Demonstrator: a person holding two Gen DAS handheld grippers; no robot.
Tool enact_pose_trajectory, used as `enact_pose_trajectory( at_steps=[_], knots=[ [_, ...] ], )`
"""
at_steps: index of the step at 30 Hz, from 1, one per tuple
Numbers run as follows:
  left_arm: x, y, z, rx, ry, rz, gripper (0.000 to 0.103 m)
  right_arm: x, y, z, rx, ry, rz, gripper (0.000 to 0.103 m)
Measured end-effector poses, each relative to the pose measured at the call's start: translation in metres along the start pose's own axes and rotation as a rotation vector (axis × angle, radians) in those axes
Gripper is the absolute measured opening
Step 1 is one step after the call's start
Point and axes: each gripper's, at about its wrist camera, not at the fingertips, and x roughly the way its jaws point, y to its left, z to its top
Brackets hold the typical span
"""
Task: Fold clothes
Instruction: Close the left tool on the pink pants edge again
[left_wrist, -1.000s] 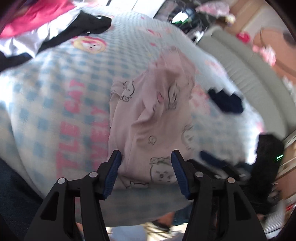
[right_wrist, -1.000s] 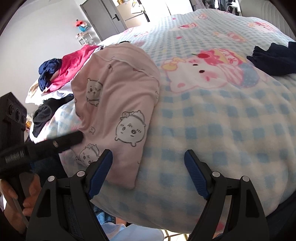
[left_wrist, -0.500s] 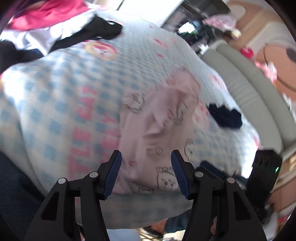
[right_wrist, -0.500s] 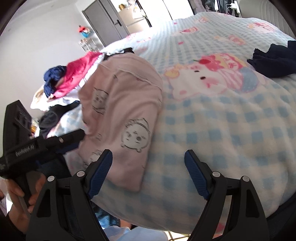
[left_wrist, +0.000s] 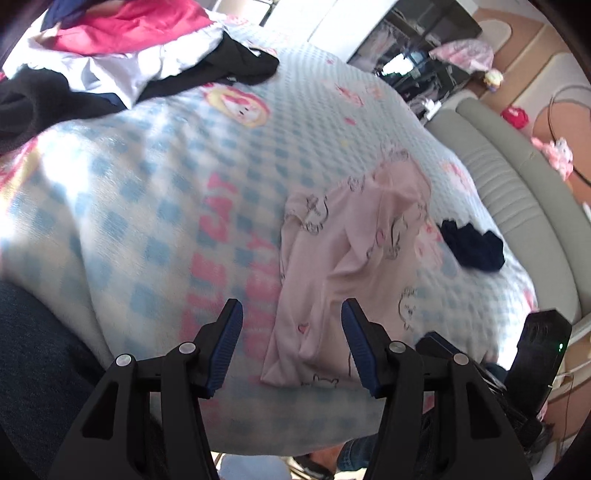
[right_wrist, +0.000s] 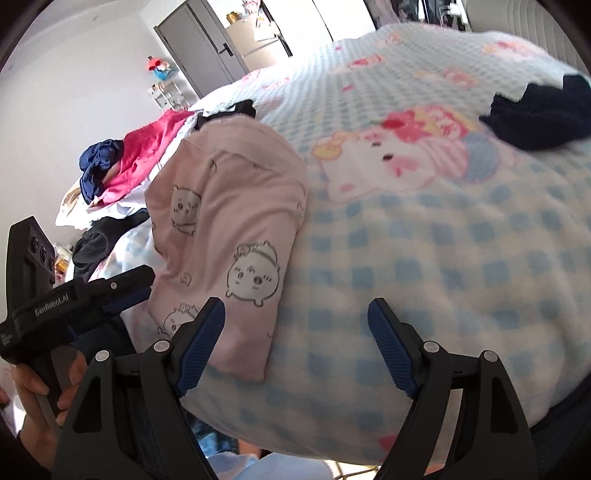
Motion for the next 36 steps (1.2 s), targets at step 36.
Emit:
enact_pose_trajectory(
  at_steps=[36],
  knots=[
    [0.013, -0.075, 0.056, 0.305, -0.05, -0.106, 0.043, 0.053, 0.011, 0.054, -0.071, 0.09, -0.01, 0.082]
  ],
)
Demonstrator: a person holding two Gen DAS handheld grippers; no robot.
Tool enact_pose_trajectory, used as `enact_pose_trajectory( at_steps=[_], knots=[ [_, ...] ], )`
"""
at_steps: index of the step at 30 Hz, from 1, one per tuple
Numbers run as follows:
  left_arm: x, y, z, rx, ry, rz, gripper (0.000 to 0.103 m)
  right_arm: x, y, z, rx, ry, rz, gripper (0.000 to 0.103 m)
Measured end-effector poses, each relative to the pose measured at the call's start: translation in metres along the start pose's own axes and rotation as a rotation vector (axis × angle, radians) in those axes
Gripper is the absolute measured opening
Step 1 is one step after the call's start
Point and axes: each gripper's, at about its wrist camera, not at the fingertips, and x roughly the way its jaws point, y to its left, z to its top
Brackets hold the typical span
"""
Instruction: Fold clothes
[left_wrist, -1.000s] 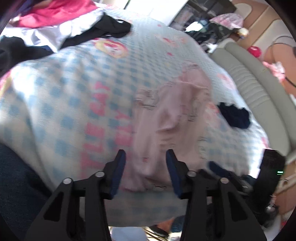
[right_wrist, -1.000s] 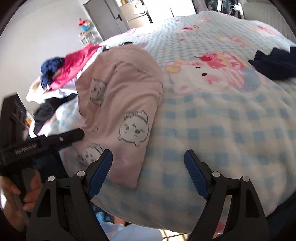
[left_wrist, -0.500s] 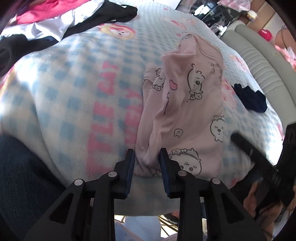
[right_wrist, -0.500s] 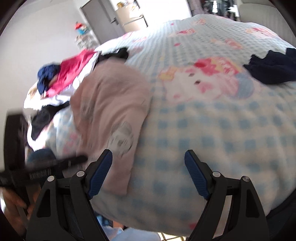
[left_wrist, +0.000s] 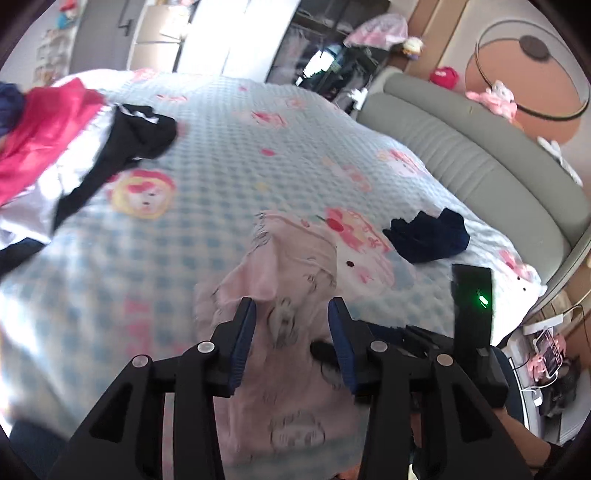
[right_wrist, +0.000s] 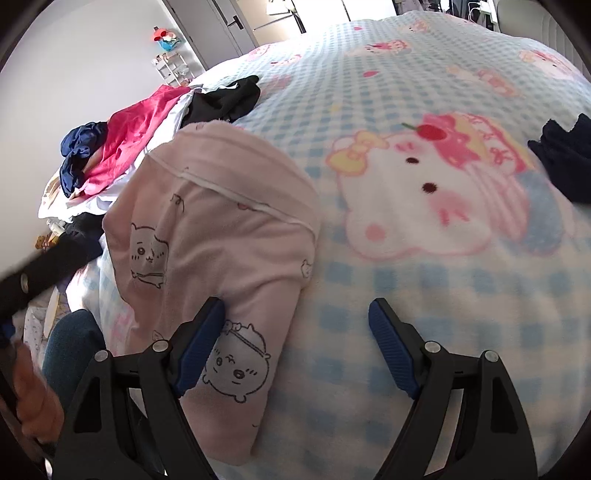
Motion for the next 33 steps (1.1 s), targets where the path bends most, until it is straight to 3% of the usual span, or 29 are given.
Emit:
enact_pose_trajectory(
  at_steps=[6, 12, 16, 20, 24, 26, 29, 30, 32, 33],
  knots=[
    [0.051, 0.017, -0.008, -0.012, 0.1, 0.114, 0.044, -0.004, -0.004, -0.001, 0.014, -0.006, 0.013, 0.082],
    [0.053, 0.036, -0.011, -0.062, 0.088, 0.127, 0.044, -0.027, -0.007, 0.01, 0.037, -0.083, -0.039, 0.082],
    [0.05, 0.044, -0.011, -0.094, 0.081, 0.116, 0.044, -0.024, -0.015, 0.024, 0.092, -0.081, -0.012, 0.082],
    [0.041, 0.052, -0.007, -0.132, 0.034, 0.099, 0.044, -0.011, -0.005, 0.034, 0.058, -0.053, -0.006, 0.082],
    [0.026, 0.058, 0.003, -0.18, -0.066, -0.018, 0.044, 0.01, 0.004, 0.032, 0.041, -0.001, -0.003, 0.082],
    [0.026, 0.053, 0.009, -0.159, -0.087, -0.044, 0.053, 0.019, 0.008, 0.029, 0.032, 0.018, -0.005, 0.082],
    [0.042, 0.042, 0.016, -0.11, -0.039, -0.054, 0.053, 0.025, 0.016, 0.023, 0.0, 0.031, -0.014, 0.083],
    [0.05, 0.039, 0.018, -0.095, -0.009, -0.039, 0.053, 0.025, 0.021, 0.022, -0.022, 0.041, -0.01, 0.084],
    [0.068, 0.038, 0.017, -0.072, 0.056, 0.015, 0.023, 0.024, 0.028, 0.021, -0.07, 0.052, -0.012, 0.083],
    [0.073, 0.04, 0.016, -0.074, 0.079, 0.037, 0.022, 0.022, 0.032, 0.021, -0.101, 0.053, -0.024, 0.082]
  ],
)
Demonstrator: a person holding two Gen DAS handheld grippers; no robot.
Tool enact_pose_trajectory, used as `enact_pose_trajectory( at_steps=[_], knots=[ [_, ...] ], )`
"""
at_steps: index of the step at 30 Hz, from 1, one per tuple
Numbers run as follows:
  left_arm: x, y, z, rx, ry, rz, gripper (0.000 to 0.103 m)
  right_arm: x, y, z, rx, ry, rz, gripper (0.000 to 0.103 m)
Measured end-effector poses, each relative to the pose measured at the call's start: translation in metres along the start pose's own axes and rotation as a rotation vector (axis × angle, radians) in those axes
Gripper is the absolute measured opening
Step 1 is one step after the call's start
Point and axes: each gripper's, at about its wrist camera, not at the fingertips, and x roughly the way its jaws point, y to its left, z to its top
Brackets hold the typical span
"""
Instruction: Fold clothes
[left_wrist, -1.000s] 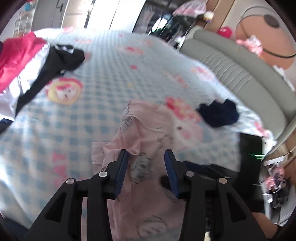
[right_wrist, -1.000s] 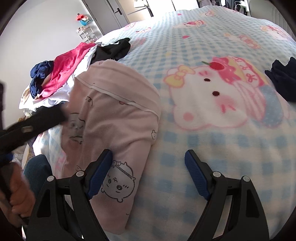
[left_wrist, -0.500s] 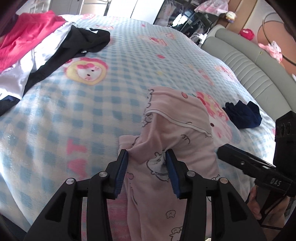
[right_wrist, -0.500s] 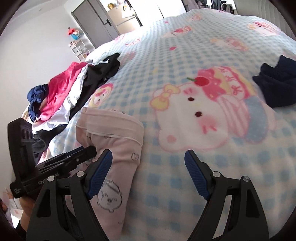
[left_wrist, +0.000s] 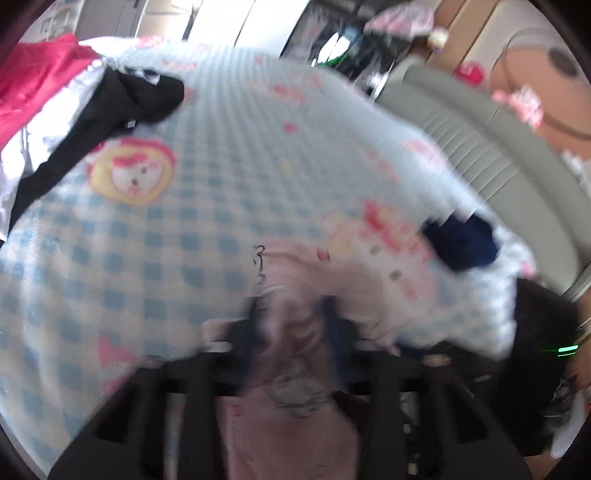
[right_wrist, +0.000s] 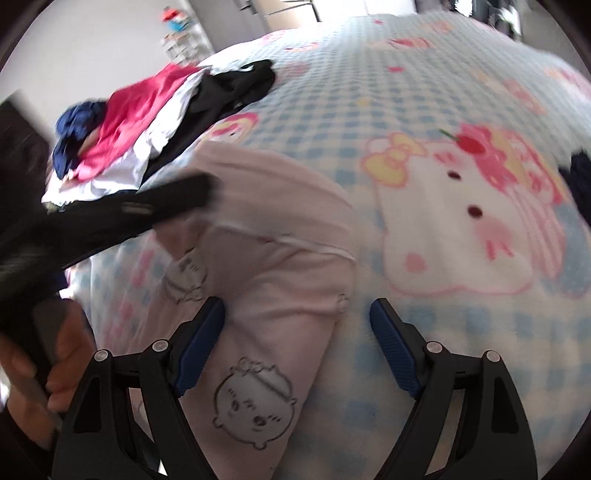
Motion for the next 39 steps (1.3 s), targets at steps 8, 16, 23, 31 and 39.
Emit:
enact_pose_trajectory(
  at_steps=[8, 16, 23, 31, 39],
  knots=[
    [0.008, 0.044, -0.008, -0.185, 0.062, 0.041, 0.019, -0.034, -0.035, 0.021, 0.203, -0.11, -0.003, 0.082],
    [0.016, 0.043, -0.015, -0.158, 0.083, 0.08, 0.022, 0.014, -0.037, 0.03, 0.195, 0.005, -0.037, 0.083],
    [0.007, 0.052, -0.017, -0.228, 0.049, 0.018, 0.024, 0.009, -0.033, 0.024, 0.167, 0.006, -0.082, 0.083],
    [-0.063, 0.003, -0.05, -0.118, -0.08, 0.017, 0.039, -0.039, -0.012, 0.003, 0.159, -0.07, -0.064, 0.078],
    [-0.056, -0.012, -0.08, -0.11, 0.029, 0.064, 0.043, -0.049, -0.002, -0.042, 0.14, -0.029, -0.073, 0.078]
  ],
)
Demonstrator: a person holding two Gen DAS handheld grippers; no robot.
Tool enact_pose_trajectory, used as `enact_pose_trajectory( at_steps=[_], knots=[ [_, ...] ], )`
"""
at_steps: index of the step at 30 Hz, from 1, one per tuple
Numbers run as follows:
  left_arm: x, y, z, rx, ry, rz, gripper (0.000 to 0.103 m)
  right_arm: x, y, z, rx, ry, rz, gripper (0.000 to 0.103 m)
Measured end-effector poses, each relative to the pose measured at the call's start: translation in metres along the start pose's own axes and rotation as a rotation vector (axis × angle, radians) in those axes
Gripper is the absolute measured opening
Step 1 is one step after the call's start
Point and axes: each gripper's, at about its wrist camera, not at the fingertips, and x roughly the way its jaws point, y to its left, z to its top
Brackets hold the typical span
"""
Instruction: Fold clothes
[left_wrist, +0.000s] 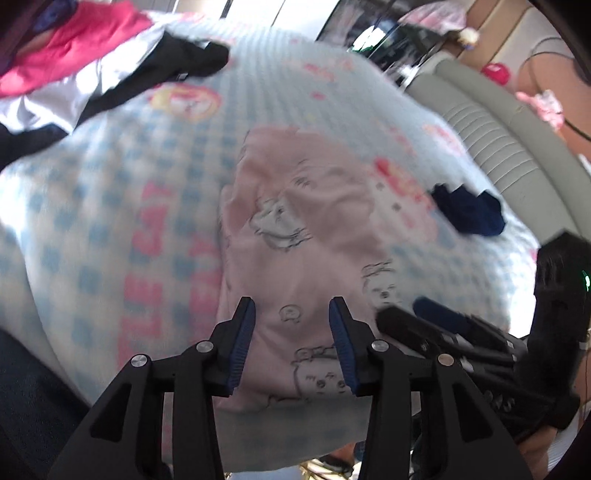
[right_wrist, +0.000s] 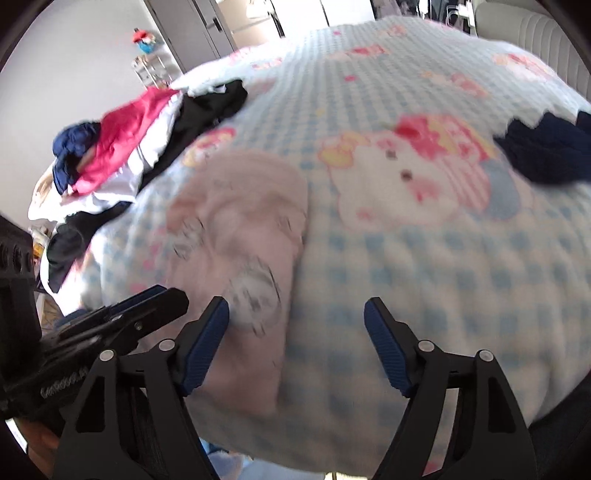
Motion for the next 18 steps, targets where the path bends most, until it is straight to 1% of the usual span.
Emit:
enact_pose_trajectory(
  at_steps=[2, 4, 5, 7, 10, 12, 14, 15, 17, 18],
  knots=[
    [0.0, 0.004, -0.001, -0.011, 0.014, 0.02, 0.043, 0.005, -0.006, -0.012, 0.024, 0.027, 0.009, 0.079],
    [-0.001, 0.01, -0.004, -0.026, 0.029, 0.065, 0.044, 0.006, -0.007, -0.02, 0.008, 0.04, 0.001, 0.08],
    [0.0, 0.014, -0.007, -0.036, 0.045, 0.081, 0.045, 0.006, -0.005, -0.024, 0.006, 0.037, -0.033, 0.08],
    [-0.004, 0.02, -0.013, -0.072, 0.054, 0.066, 0.046, 0.002, -0.001, -0.03, -0.03, 0.04, -0.06, 0.08],
    [-0.015, 0.02, -0.02, -0.079, 0.029, 0.038, 0.045, -0.005, -0.004, -0.035, -0.022, 0.037, -0.077, 0.08],
    [-0.019, 0.017, -0.023, -0.068, 0.019, -0.013, 0.046, -0.012, -0.006, -0.038, -0.001, 0.021, -0.075, 0.08],
    [-0.019, 0.013, -0.027, -0.051, 0.026, -0.026, 0.052, -0.018, -0.003, -0.042, 0.004, 0.001, -0.044, 0.08],
    [-0.016, 0.012, -0.029, -0.042, 0.042, -0.006, 0.052, -0.02, 0.0, -0.043, 0.002, -0.004, -0.022, 0.08],
    [-0.01, 0.009, -0.032, -0.025, 0.071, 0.035, 0.052, -0.016, 0.005, -0.047, -0.016, 0.014, -0.012, 0.08],
    [-0.009, 0.011, -0.033, -0.029, 0.074, 0.055, 0.052, -0.011, 0.007, -0.05, -0.033, 0.029, -0.031, 0.08]
  ],
)
